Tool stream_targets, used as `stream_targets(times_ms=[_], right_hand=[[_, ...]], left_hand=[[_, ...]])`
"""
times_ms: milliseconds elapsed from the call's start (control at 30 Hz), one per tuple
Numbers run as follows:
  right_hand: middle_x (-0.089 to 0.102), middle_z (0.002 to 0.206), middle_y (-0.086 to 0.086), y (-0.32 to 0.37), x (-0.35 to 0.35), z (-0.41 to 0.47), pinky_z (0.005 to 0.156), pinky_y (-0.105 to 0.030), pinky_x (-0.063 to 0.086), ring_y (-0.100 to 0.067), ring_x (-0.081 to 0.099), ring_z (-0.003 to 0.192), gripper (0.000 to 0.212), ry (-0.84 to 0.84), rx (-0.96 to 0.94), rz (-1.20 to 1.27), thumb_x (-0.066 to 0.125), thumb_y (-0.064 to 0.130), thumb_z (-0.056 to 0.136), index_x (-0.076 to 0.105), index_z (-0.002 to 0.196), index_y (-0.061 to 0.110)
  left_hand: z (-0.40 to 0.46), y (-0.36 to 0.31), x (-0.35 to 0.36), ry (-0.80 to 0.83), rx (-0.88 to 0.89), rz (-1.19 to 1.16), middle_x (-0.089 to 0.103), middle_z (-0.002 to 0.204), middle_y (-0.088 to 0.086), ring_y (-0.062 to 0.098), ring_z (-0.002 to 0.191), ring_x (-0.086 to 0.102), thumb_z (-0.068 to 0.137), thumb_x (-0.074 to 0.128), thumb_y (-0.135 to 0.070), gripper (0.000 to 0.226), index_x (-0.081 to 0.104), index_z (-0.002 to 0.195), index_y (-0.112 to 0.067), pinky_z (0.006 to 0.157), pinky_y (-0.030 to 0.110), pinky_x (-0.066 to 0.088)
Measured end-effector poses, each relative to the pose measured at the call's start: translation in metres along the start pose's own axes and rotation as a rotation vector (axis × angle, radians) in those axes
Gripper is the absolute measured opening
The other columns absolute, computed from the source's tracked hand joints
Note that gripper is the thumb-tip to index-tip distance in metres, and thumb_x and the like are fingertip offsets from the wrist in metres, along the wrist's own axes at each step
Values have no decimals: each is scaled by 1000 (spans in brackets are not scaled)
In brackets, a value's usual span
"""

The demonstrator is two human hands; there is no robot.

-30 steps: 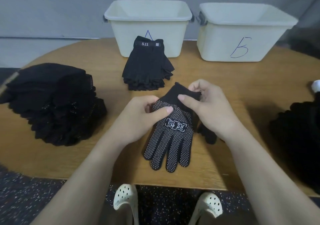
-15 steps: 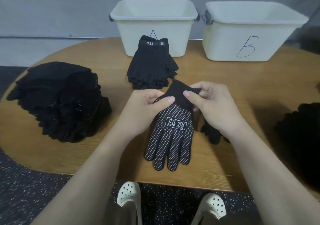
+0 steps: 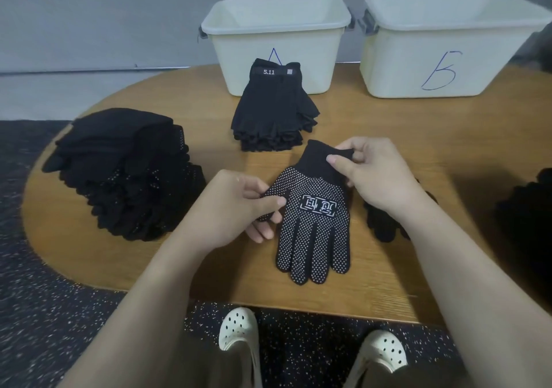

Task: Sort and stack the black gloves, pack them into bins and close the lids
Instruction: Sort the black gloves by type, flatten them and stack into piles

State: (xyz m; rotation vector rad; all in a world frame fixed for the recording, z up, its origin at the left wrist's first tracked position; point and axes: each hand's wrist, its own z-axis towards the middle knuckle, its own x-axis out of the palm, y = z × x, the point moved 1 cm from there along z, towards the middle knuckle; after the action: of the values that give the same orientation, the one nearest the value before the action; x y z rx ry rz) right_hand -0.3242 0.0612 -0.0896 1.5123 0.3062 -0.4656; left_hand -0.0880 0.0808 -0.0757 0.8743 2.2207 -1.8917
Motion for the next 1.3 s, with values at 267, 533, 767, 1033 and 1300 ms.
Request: stream_targets(times_ms=[267,533,767,1033,1300], right_hand=[[77,86,7,-6,0,3,61,-20,47,2,67,66,10,72,25,-89,69,26,98,69,88,27],[65,79,10,-9,-4,1,62,-22,42,-7,59,75,14,17,-8,-287,69,32,97,69,84,27],[63,95,1,-20,-8,7,89,-41,48,-22,58,98,16,-80,-53,-499,74,33,92,64,80,29],[53,90,6,-20,-5,7,92,-43,43,-23,52,100,18,-110,-93,-574,72,35,93,59,81,31],[58,94,8,-2,-33,-30,89,-44,48,-20,62,96,18,-197,-204,-627,70,36,94,69,103,21]], left_hand=[[-6,4,3,-496,409,630,63,89,-13,8,84,62,94,67,-38,15,70,95,-23,77,34,55],[8,2,56,32,601,790,22,170,-2,13,157,14,105,41,-54,66,30,161,-20,128,31,14],[6,13,56,161,513,933,-15,171,-6,6,155,-23,101,23,-73,81,-2,165,-31,127,31,-11],[-5,15,62,128,498,962,-22,170,-2,9,153,-29,98,23,-78,83,-8,163,-37,125,30,-17],[-4,2,61,115,446,894,-15,171,-1,11,157,-18,95,23,-81,76,5,161,-48,127,33,-14]])
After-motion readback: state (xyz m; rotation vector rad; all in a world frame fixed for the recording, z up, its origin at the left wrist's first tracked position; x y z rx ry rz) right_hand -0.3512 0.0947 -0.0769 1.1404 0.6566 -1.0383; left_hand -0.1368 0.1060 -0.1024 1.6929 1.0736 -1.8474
